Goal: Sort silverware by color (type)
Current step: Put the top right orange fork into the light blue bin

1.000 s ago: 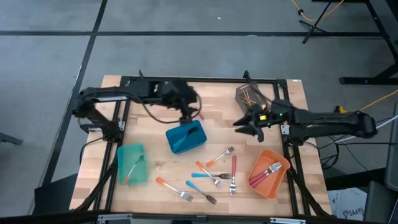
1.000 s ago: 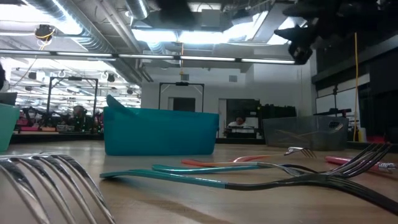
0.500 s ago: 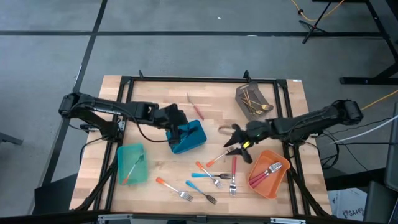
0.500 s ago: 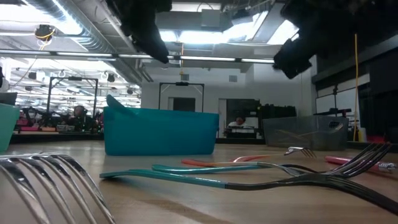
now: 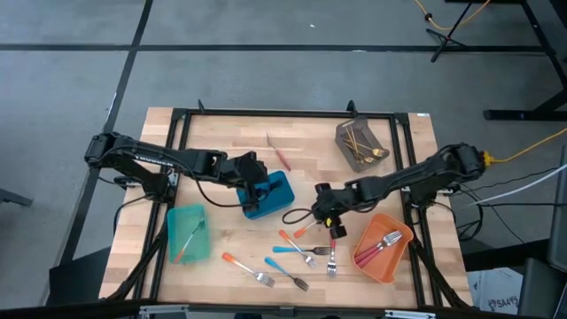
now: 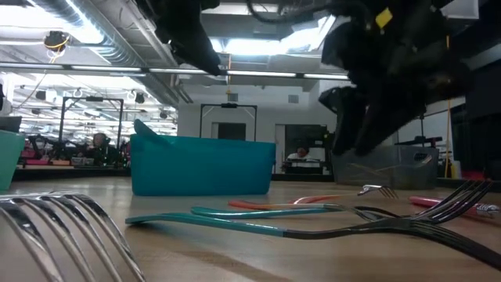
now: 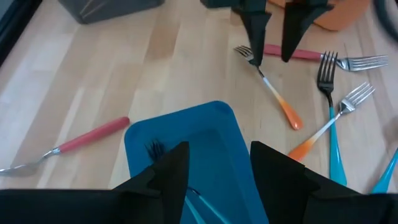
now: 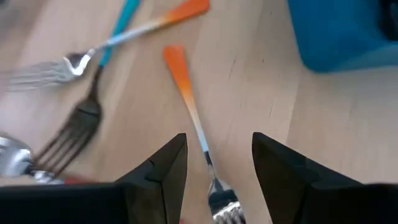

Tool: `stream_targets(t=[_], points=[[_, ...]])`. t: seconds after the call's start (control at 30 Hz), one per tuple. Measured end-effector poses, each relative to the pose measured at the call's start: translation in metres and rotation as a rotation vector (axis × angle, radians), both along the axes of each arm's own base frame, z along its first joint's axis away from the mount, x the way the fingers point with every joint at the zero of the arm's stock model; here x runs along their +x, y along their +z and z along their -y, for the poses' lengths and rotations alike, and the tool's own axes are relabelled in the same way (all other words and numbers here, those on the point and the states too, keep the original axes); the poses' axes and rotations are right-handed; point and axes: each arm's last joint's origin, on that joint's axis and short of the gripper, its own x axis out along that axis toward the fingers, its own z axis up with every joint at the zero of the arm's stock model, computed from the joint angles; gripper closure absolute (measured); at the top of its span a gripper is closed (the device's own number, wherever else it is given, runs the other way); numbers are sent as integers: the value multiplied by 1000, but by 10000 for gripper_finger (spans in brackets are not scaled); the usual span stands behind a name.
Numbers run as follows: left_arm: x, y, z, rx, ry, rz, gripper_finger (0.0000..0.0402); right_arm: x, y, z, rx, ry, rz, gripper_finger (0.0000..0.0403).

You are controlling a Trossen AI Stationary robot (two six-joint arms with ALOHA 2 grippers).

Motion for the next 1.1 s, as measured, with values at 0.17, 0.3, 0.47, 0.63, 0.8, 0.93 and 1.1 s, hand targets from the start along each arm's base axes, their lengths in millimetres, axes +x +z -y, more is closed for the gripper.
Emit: stream_targets(t=[0.17,0.3,0.47,0.63,0.8,0.93,1.1], points=[[0,0,0,0,-1,0,237,2,-13,0,-28,17,-55,233],[0,0,0,0,-1,1,237,1,-17,0,-34,17,-83,233],[0,0,0,0,-1,1,237,0,-18,0,-37,17,-98,233],[0,0,0,0,-1,1,237,0,-19,0,-38,17,-101,233],[0,0,0,0,-1,1,237,4,-28,-1,-40,18,-113,233],[1,1,0,0,-1,9,237,5,-40,-1,-58,13,-155,233],[1,1,0,0,-1,13,237,6,-44,-1,-66,11,-171,233]])
